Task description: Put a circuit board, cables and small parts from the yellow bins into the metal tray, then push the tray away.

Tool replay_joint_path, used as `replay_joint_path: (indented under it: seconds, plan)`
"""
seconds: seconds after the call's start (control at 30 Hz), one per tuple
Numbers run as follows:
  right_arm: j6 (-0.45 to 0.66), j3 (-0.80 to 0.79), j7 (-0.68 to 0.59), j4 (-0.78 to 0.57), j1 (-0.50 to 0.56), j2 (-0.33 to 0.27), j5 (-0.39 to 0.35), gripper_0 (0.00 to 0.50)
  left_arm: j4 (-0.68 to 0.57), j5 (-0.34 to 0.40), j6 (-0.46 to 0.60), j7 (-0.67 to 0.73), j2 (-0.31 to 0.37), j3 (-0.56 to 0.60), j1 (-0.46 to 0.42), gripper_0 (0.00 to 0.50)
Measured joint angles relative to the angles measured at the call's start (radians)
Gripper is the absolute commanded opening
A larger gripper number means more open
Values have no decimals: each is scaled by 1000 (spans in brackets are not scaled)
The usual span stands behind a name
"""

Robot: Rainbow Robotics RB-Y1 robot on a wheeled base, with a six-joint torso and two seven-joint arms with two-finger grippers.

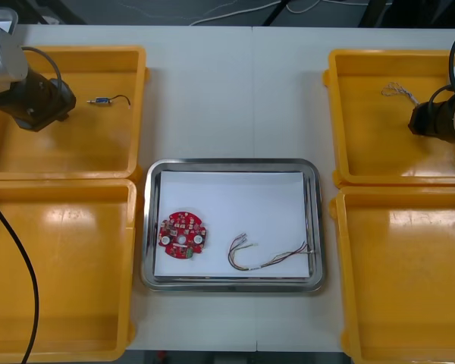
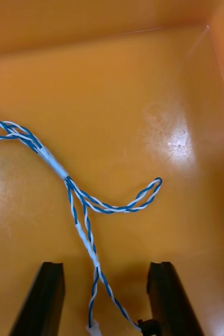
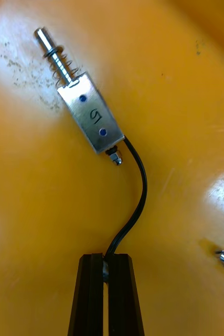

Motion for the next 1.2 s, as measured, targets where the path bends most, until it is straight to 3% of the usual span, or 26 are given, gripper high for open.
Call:
replay_joint_path:
  seconds: [0.03, 0.07, 0.37, 0.63, 0.97, 1.2]
  plan:
    - [0, 0, 0, 0, 0, 0, -1, 6, -4, 0, 12, 0, 0, 0, 1, 0]
    - [0, 0, 0, 0, 0, 0, -2, 0, -13, 1, 29, 0, 0, 0, 5, 0]
    - [0, 0, 0, 2, -1, 0, -6, 0, -230, 31, 189, 0, 0, 0, 102, 0]
    - [21, -2, 0, -28, -2, 1, -6, 0, -332, 53, 234, 0, 0, 0, 162, 0]
    - [362, -71, 0, -225, -3, 1, 4, 0, -433, 73, 253, 0, 0, 0, 240, 0]
    - [527, -91, 0, -273, -3, 1, 2, 0, -530, 92, 316, 0, 0, 0, 290, 0]
